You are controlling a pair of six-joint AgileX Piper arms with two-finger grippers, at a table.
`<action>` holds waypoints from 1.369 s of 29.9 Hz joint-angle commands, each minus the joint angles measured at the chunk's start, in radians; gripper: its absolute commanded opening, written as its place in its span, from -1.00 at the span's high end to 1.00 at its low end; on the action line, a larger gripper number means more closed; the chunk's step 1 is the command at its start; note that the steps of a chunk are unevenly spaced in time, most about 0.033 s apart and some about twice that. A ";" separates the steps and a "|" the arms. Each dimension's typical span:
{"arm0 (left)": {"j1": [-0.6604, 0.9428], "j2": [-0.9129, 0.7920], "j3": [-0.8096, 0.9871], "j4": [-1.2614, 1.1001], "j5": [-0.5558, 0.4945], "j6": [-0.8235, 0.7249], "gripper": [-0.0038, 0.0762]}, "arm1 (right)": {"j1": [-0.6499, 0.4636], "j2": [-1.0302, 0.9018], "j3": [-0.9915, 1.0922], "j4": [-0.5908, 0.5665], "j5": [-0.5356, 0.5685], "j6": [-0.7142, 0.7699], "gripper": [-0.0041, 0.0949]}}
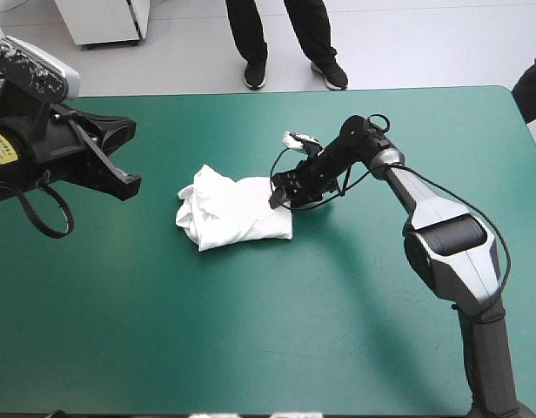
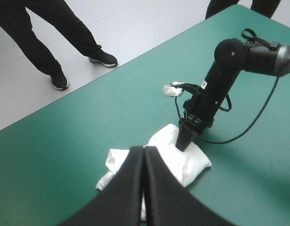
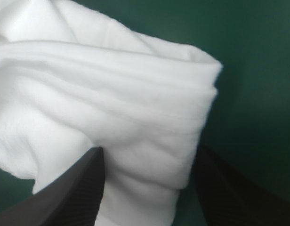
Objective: Fold the cloth
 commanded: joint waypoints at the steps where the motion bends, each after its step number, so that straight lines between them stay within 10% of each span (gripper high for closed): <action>1: -0.001 -0.016 -0.025 -0.006 0.037 -0.003 0.93 | 0.033 -0.034 -0.020 0.033 0.012 -0.023 -0.20; 9: -0.001 -0.016 -0.025 -0.006 0.037 -0.005 0.93 | 0.042 -0.028 -0.020 -0.064 0.016 -0.013 0.94; 24: -0.001 -0.016 -0.025 -0.020 0.037 -0.005 0.93 | -0.121 -0.165 -0.003 -0.508 0.032 0.137 0.92; 41: -0.001 -0.016 -0.025 -0.022 0.035 -0.005 0.93 | -0.546 -0.537 0.555 -0.696 0.023 0.145 0.92</action>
